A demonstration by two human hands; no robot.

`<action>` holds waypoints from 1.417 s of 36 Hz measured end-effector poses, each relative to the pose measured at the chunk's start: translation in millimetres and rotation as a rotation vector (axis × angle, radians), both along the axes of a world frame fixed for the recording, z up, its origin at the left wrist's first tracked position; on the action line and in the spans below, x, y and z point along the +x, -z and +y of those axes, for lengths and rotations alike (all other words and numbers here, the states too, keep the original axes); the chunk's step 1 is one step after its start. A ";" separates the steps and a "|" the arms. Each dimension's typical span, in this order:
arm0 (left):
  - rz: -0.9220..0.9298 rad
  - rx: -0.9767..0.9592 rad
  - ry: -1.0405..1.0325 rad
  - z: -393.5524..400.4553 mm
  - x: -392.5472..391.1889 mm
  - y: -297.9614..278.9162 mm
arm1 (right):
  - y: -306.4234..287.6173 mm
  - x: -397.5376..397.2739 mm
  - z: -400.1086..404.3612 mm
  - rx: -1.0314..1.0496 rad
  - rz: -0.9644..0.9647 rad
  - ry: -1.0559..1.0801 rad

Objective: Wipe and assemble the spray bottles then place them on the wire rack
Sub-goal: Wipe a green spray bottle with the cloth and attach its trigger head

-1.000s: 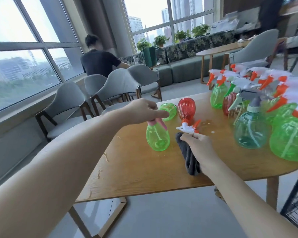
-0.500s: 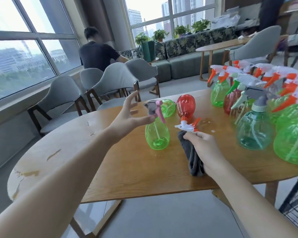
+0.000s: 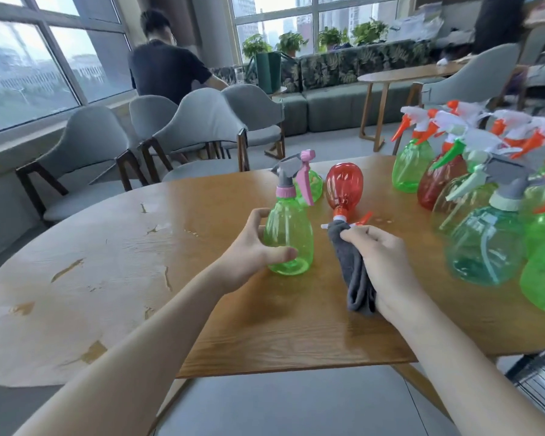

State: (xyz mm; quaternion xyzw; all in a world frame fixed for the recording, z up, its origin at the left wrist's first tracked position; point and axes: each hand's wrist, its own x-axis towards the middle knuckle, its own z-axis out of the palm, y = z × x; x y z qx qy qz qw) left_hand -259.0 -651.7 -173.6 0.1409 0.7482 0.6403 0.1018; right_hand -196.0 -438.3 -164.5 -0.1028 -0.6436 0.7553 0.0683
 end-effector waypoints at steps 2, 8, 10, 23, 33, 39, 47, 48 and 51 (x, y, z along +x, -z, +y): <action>-0.060 0.144 0.010 4.8 7.0 1.2 | -1.0 -0.2 -0.6 -0.015 0.061 0.030; -0.195 0.527 0.098 20.1 40.8 -4.5 | -9.2 12.3 3.9 0.201 0.449 0.114; -0.212 0.604 0.120 24.1 50.6 -4.7 | -14.0 18.1 3.7 0.293 0.570 0.106; -0.245 0.686 0.034 39.8 66.8 7.9 | -6.2 3.2 2.2 0.592 0.664 0.044; -0.269 0.649 -0.027 40.7 68.9 14.0 | 7.0 3.9 -19.2 0.471 0.652 0.016; -0.265 0.592 -0.020 35.7 68.8 15.7 | 8.5 -2.5 -16.7 0.545 0.694 0.077; -0.264 0.639 -0.118 28.8 66.8 19.5 | 15.0 3.9 -22.6 0.783 0.844 0.004; -0.271 0.637 -0.141 27.8 65.7 19.5 | 16.7 6.8 -24.3 0.813 0.881 -0.018; -0.282 0.623 -0.169 27.9 66.9 14.7 | 21.1 13.6 -27.2 0.853 0.956 -0.041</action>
